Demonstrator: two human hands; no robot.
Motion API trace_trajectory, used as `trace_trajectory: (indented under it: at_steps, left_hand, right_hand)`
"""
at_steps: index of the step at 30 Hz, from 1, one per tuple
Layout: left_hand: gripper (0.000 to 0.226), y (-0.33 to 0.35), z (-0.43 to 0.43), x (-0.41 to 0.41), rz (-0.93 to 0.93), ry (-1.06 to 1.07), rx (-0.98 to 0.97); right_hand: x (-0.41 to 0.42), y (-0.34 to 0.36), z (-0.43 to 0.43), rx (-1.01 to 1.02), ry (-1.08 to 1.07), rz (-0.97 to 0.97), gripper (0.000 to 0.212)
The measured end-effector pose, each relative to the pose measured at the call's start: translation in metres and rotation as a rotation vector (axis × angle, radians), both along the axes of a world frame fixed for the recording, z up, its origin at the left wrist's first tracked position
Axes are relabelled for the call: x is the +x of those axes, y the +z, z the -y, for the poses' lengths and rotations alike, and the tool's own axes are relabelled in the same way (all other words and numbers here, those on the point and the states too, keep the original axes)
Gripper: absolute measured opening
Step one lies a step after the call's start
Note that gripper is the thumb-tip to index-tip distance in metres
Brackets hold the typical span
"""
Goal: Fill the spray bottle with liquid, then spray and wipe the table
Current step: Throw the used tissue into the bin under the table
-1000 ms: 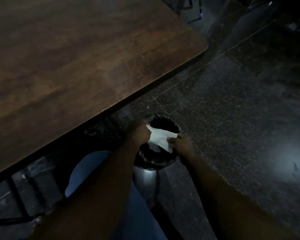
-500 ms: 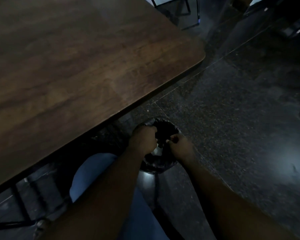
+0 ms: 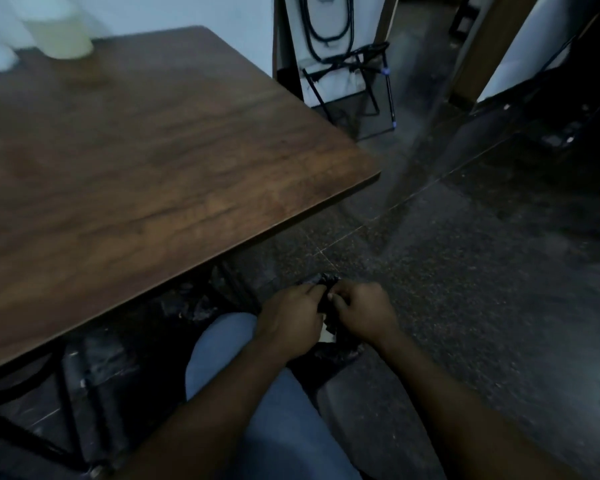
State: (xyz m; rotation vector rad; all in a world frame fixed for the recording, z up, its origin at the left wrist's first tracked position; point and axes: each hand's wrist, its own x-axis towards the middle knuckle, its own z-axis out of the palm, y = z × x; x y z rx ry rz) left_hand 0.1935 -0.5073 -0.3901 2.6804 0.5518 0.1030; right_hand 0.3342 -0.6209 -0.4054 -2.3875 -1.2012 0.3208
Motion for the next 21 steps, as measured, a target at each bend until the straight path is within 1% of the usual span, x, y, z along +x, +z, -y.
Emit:
trace_trajectory:
  at_steps: [6,8,11,15,18,21]
  left_hand:
    - [0.032,0.094,0.008,-0.058,0.219,0.102,0.072]
    - [0.032,0.124,0.010,-0.075,0.300,0.132,0.116]
    - [0.038,0.167,0.011,-0.100,0.421,0.178,0.197]
    - [0.035,0.222,0.004,-0.135,0.558,0.285,0.318]
    - [0.031,0.258,-0.009,-0.163,0.603,0.322,0.387]
    - [0.031,0.283,-0.029,-0.189,0.528,0.360,0.456]
  right_hand:
    - [-0.049,0.088,-0.001,0.377,0.145,0.107,0.006]
    - [-0.069,0.119,-0.006,0.500,0.199,0.148,0.009]
    - [-0.095,0.160,-0.018,0.626,0.254,0.197,0.007]
    - [-0.123,0.209,-0.040,0.792,0.318,0.209,0.009]
    - [-0.141,0.239,-0.065,0.888,0.394,0.229,0.008]
    - [-0.157,0.261,-0.096,0.890,0.475,0.237,0.006]
